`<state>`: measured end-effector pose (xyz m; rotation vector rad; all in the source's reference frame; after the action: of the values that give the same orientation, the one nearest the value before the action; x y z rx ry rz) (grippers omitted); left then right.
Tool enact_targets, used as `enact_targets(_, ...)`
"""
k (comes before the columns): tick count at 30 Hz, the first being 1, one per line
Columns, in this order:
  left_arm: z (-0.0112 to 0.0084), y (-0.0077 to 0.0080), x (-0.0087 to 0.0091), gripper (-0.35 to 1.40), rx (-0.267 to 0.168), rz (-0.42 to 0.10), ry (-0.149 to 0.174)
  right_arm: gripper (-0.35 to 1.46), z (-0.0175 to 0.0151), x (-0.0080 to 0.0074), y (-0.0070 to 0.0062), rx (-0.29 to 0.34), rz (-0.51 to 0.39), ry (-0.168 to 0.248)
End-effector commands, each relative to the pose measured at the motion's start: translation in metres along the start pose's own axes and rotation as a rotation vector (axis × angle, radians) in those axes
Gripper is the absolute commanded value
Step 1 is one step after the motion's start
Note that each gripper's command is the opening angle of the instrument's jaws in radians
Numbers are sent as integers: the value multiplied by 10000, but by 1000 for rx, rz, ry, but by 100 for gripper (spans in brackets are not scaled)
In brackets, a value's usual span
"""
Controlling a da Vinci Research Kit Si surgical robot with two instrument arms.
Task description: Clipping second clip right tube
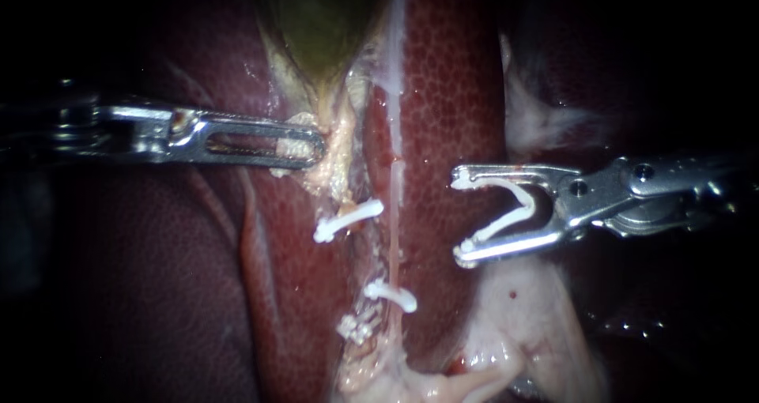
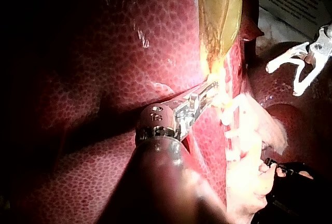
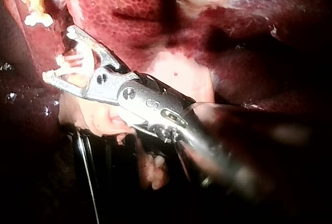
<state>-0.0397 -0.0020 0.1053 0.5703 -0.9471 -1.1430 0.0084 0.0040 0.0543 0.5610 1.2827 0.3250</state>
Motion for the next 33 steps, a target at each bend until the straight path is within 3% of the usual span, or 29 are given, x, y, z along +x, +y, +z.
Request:
enact_targets(1, -1, 0, -1, -35, 0, -1, 0, 60, 0, 0, 0, 0, 1, 0)
enact_targets(10, -38, -6, -27, -35, 1, -14, 8, 60, 4, 1, 0, 1, 1, 0)
enact_targets(18, -86, -10, -59, -35, -6, -26, -40, 60, 5, 0, 0, 0, 0, 0)
enact_targets(26, -88, -11, -57, -35, -10, -26, -43, 60, 10, -6, 0, 8, -4, 1)
enact_targets(30, -88, -11, -57, -35, -10, -26, -42, 58, 20, -23, 0, 19, -14, -18)
enact_targets(33, -88, -11, -57, -35, -10, -26, -42, 58, 36, -46, 1, 27, 13, -45)
